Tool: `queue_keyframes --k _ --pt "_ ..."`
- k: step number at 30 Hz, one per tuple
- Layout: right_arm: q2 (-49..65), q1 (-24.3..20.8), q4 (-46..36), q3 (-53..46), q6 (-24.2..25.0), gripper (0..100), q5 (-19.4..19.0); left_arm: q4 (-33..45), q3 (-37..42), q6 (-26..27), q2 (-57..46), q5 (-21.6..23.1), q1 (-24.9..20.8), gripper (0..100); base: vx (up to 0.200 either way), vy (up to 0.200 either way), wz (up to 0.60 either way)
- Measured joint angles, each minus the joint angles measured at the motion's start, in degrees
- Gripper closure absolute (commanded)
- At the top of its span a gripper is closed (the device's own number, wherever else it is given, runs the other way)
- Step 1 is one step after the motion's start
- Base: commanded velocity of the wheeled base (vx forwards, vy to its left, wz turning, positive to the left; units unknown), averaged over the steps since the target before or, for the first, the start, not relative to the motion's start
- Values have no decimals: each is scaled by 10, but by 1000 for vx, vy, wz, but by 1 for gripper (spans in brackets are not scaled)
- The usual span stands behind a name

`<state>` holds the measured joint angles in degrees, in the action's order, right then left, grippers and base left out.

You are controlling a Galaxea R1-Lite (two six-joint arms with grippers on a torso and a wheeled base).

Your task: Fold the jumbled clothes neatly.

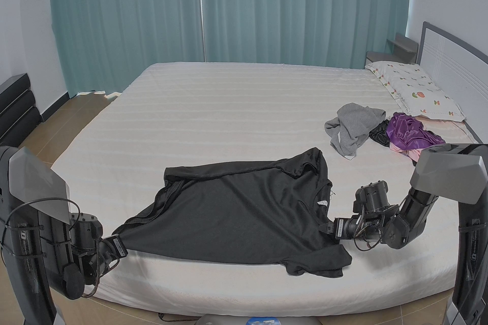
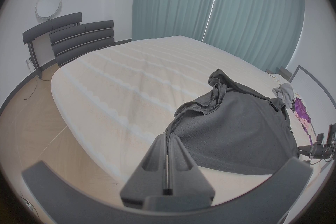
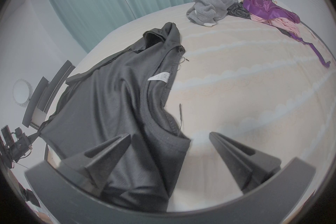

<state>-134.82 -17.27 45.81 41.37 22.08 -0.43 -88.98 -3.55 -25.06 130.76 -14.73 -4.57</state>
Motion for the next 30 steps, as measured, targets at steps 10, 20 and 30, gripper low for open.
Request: queue_keyframes --k 10,20,30 --pt "-43 9 -1 60 39 100 7 0 -1 1 3 0 0 100 0 0 0" --pt "-54 22 8 152 85 100 32 0 -2 1 15 0 -1 100 0 0 0" --pt "-114 22 64 269 90 100 106 0 -3 1 21 -1 -2 100 0 0 0"
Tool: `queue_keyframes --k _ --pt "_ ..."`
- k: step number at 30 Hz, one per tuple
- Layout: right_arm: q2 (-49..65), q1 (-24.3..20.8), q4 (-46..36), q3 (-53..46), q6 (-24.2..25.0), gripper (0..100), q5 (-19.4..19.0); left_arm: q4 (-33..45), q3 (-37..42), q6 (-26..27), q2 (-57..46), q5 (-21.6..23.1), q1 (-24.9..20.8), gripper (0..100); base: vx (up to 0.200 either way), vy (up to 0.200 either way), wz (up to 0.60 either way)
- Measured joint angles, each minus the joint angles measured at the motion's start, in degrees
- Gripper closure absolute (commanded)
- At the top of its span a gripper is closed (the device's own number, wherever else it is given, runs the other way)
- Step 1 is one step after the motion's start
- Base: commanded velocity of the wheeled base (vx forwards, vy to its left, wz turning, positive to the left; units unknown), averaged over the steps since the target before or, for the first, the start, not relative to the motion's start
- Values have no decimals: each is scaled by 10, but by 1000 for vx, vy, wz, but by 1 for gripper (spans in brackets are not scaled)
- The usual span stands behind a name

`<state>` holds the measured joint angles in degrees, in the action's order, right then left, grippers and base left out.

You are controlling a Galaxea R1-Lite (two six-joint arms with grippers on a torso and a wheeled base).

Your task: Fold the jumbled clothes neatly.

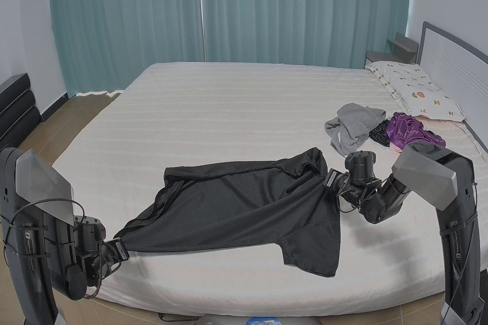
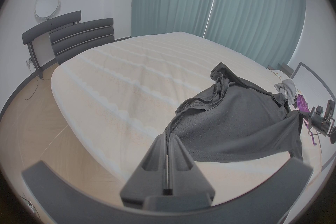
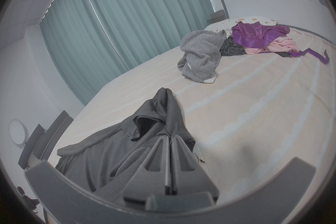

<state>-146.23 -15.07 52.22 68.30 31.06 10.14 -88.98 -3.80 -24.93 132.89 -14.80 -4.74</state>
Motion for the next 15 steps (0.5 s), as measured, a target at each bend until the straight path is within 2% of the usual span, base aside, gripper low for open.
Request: queue_keyframes --k 1,2,11,15 --pt "-7 -1 5 5 -1 100 4 0 0 0 0 0 0 100 0 0 0" --pt "-14 -2 8 10 -2 0 6 0 0 0 1 0 0 100 0 0 0" --pt "-31 -3 25 1 -7 0 -2 0 -1 0 4 0 -1 100 0 0 0" --pt "-7 3 36 -52 -6 0 -35 0 0 0 4 0 0 100 0 0 0"
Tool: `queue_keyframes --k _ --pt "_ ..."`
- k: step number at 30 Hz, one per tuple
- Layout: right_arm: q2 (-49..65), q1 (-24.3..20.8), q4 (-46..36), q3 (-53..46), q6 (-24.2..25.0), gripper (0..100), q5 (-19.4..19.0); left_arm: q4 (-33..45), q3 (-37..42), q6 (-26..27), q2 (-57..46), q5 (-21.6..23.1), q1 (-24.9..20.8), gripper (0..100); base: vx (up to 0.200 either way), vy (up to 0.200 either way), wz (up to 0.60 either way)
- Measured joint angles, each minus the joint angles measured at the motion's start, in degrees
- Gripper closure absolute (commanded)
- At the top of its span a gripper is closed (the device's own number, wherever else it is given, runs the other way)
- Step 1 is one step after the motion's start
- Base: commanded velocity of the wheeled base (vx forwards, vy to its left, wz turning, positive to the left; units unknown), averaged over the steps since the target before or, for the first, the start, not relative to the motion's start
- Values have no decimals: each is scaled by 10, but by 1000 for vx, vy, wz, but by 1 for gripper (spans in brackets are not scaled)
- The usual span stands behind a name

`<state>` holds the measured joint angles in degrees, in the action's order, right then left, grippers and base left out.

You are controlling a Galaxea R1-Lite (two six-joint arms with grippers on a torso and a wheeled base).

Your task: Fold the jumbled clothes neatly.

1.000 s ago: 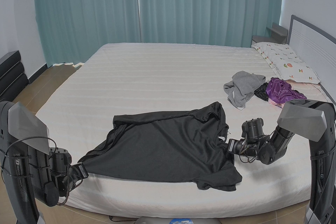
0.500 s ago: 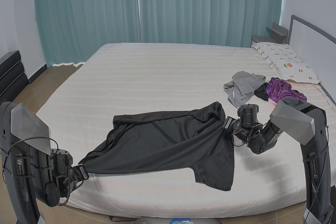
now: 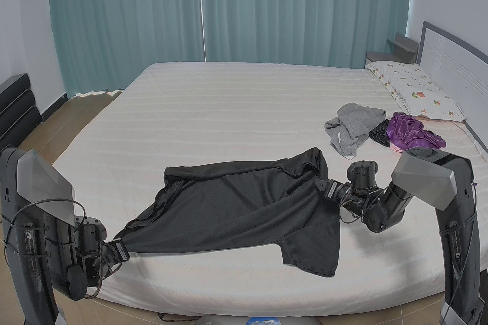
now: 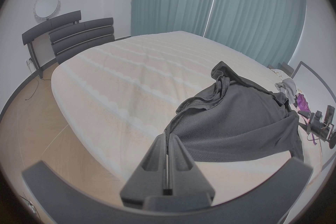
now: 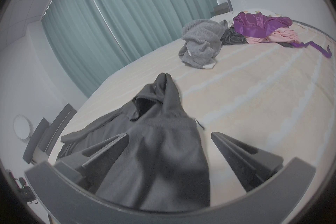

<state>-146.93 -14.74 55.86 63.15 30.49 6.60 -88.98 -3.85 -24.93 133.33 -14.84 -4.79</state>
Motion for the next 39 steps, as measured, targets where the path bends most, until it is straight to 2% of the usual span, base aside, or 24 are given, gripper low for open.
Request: queue_keyframes --k 13,20,23,28,37,38,39 --pt "131 4 64 -322 -3 0 -100 0 0 0 0 0 -1 100 0 0 0" --pt "131 -33 181 -447 -3 0 -128 0 0 -1 4 0 -4 100 0 0 0" --pt "117 -45 217 -465 -5 0 -131 0 0 -1 5 0 -5 100 0 0 0" --pt "93 -57 225 -463 -7 0 -133 0 0 -2 7 -1 -8 100 0 0 0" --pt "75 -71 186 -409 -7 0 -132 0 -1 -2 10 -1 -8 100 0 0 0" --pt "74 -73 186 -406 -7 100 -132 0 -1 -2 11 -1 -8 100 0 0 0" --pt "73 -74 186 -404 -6 100 -132 0 -1 -2 12 -1 -8 100 0 0 0"
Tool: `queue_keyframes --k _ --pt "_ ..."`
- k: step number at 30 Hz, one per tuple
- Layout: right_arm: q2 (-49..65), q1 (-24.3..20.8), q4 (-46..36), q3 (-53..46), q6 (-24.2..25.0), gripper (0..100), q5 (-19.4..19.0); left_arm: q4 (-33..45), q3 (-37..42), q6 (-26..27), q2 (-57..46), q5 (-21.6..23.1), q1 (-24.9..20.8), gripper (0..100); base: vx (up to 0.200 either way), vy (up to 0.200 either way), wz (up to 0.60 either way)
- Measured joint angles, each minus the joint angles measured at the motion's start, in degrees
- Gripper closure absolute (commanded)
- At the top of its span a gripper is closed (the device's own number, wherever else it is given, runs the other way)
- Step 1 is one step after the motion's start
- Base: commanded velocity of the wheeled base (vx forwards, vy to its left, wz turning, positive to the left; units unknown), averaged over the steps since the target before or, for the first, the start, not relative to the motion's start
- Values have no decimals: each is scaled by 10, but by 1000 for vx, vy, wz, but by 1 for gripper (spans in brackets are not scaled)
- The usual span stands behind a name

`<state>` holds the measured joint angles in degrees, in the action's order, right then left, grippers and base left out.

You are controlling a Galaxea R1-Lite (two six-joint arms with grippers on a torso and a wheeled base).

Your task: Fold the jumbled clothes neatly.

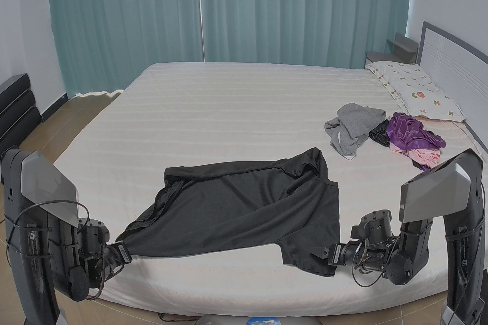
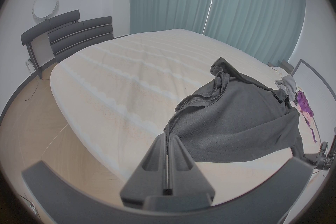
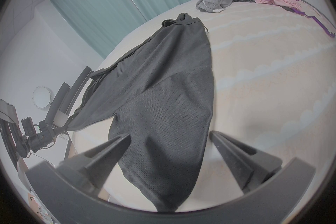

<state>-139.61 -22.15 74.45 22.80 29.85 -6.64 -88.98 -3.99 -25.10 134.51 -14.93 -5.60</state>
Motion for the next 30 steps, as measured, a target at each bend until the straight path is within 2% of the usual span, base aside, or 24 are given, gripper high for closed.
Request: queue_keyframes --k 12,22,30 --pt "8 9 2 -11 8 100 -2 0 4 1 4 2 0 100 0 0 0" --pt "56 32 45 -120 9 100 -26 0 26 42 1 3 8 100 0 0 0" --pt "87 72 103 -206 -1 100 -56 4 30 63 -16 3 33 100 0 0 0"
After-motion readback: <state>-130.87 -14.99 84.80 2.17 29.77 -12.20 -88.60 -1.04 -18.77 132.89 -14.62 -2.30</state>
